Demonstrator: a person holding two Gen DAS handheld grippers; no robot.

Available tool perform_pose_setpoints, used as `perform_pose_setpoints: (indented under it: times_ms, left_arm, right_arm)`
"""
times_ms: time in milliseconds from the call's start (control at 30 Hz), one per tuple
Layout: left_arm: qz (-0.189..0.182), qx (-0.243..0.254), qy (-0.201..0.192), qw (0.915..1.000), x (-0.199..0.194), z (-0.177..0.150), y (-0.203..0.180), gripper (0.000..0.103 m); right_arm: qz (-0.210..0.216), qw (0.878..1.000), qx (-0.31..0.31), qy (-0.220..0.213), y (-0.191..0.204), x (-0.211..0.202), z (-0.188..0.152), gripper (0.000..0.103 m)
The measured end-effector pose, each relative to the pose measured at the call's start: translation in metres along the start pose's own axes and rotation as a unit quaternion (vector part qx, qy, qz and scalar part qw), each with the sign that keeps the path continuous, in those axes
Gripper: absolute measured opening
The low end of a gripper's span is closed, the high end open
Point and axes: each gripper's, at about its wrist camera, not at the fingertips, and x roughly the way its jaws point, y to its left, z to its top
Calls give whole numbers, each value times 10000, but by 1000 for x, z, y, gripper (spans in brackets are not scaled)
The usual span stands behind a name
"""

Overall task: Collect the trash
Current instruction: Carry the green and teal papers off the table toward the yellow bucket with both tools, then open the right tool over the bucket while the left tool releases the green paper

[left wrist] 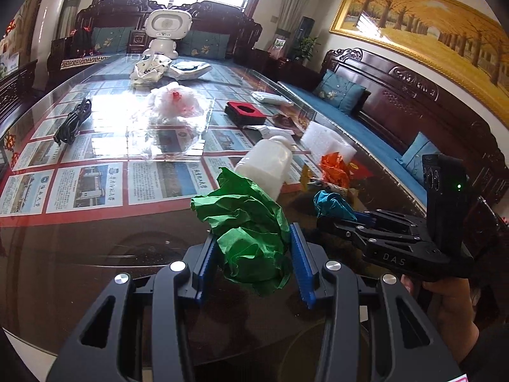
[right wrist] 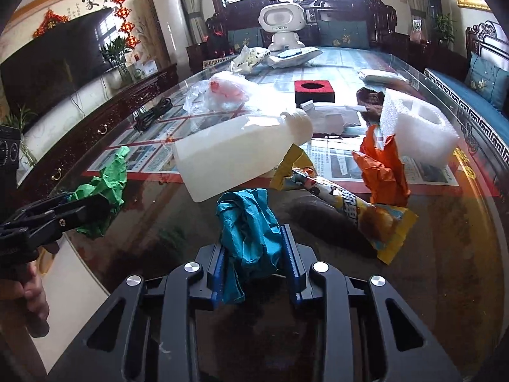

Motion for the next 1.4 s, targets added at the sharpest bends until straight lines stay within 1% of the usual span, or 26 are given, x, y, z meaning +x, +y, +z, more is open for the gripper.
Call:
perform_pose_setpoints:
  times_ms: [167,300,467,633,833,967,1067,1167,1267,1300,1333,1400]
  left_arm:
    - [-92,190,-1,9998,-8,-6,-26,44]
    - [-204,361,101,9991,-11,-18,-55,44]
    - [-403,537,232,9975,-16,-41,-96,44]
    - [-566,692,376,9953,-16,-65,-128,44]
    - [-702,899,575,9918,-12,-100,-157,44]
    - [-780,940,750,9897,-7,-124,-167,44]
    - [-803,1009,922,9874,-6,-143,-176,44]
    - [-802,1043,1034,9859,-4,-157,-179,44]
    - [-811,1027,1111,9852,-1,-167,-180,44]
    - [-809,1019,1130,9850,0,-169,-180,44]
    - [-807,1001,1150,9850,1,-171,-180,44]
    - [-804,959,1181,9851,3,-174,-178,44]
  right_arm:
    - [-6,9998,-62,-186,-3,-33,-9,31]
    - [99,9995,-82,-288,-5,-66,-22,31]
    - [236,9987,-46,-460,-11,-114,-47,31]
    - [161,9985,54,-516,-20,-150,-83,31]
    - [-71,9993,193,-297,-26,-166,-138,31]
    - [-217,9993,305,-61,-29,-166,-175,32]
    - [-261,9988,403,79,-31,-164,-193,32]
    - [-301,9985,448,116,-31,-161,-206,33]
    - [-339,9981,489,177,-31,-159,-216,39]
    - [-380,9979,475,201,-30,-159,-219,43]
    - [-436,9977,471,224,-31,-158,-219,57]
    - [-499,9976,454,180,-33,-158,-219,67]
